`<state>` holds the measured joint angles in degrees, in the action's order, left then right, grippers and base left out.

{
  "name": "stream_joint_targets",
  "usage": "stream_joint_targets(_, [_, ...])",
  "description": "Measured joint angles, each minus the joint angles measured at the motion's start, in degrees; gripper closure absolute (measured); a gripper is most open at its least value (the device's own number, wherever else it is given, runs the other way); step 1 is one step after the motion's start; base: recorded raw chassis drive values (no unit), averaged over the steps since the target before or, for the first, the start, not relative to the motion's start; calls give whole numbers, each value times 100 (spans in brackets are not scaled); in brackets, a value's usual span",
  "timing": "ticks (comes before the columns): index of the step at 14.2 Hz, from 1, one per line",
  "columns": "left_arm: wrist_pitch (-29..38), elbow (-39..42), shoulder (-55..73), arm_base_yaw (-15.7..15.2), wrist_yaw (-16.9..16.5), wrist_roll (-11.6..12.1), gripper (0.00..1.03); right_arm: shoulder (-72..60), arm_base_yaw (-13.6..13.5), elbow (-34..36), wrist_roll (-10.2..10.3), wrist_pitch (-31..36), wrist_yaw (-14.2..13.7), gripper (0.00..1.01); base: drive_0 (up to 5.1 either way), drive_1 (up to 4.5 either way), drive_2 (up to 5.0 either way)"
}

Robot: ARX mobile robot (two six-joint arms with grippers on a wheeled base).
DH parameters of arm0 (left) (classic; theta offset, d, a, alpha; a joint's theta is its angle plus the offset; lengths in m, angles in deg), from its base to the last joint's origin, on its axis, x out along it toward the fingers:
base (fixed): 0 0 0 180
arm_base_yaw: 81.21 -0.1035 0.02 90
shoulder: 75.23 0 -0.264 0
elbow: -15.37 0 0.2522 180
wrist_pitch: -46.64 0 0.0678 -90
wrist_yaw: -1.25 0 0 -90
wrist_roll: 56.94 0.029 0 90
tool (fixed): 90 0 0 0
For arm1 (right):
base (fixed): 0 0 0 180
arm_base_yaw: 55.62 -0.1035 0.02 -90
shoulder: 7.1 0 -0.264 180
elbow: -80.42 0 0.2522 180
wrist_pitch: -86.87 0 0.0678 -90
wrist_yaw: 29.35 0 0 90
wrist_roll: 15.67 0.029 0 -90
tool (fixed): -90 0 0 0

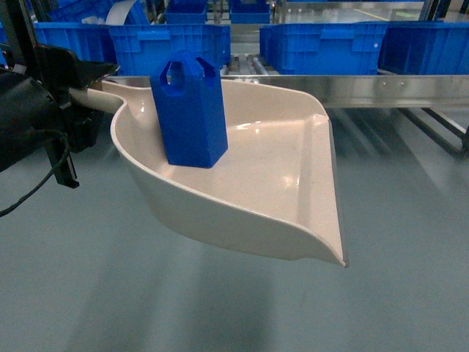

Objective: Place part in tray to right shelf

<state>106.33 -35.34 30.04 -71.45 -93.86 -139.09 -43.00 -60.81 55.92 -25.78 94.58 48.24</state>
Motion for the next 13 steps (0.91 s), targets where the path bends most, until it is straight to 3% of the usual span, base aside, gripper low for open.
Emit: stream_joint_targets(13, [-11, 0, -2, -7, -7, -2, 91, 0, 0, 0, 0, 7, 0, 3, 0, 0, 0])
